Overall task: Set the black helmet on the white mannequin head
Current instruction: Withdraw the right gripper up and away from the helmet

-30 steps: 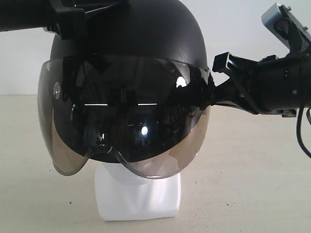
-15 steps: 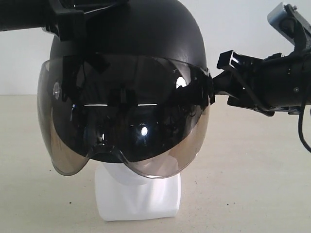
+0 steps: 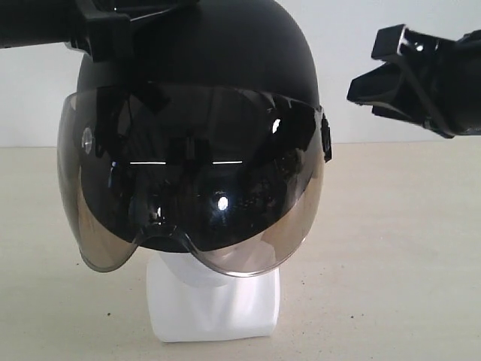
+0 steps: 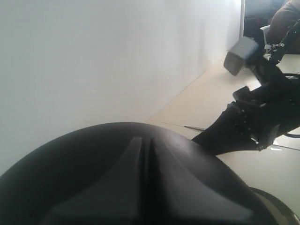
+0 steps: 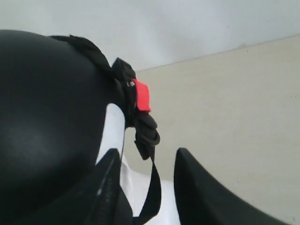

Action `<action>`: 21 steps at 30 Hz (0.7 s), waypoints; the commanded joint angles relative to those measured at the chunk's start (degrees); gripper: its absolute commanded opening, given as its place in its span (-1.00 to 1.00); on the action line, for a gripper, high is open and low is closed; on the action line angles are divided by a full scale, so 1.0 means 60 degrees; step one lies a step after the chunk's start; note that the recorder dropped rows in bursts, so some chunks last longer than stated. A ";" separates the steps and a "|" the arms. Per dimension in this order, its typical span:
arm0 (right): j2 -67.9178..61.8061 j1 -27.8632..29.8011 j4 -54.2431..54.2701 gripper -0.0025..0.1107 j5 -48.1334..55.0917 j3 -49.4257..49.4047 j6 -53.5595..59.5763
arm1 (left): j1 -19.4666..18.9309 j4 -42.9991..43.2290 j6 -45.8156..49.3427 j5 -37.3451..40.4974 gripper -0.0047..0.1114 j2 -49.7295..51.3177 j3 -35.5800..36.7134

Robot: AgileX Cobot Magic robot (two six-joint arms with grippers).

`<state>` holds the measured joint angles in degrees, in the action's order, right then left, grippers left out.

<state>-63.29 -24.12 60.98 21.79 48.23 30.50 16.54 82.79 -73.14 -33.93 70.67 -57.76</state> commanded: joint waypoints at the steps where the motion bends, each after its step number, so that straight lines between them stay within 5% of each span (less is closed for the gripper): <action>1: 0.0684 0.0047 -0.0287 -0.30 -0.0213 -0.0007 -0.0031 | 0.0001 0.0349 -0.0158 0.0239 -0.84 -0.0017 0.0065; 7: 0.1511 0.0047 -0.0366 -0.40 -0.0237 0.0091 0.0051 | 0.0001 0.0349 -0.0175 0.0236 -0.84 -0.0017 0.0065; 12: 0.1793 0.0047 -0.0489 -0.97 0.0784 0.0963 0.0589 | 0.0001 0.0267 -0.0203 0.0174 -0.84 -0.0056 0.0065; 21: 0.1436 0.0047 -0.1745 -0.96 0.2816 0.2669 0.0370 | 0.0001 0.0189 -0.0303 0.0180 -0.84 -0.0996 0.0046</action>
<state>-53.90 -24.03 52.97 35.67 62.41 33.03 16.54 84.20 -74.36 -33.53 66.60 -57.54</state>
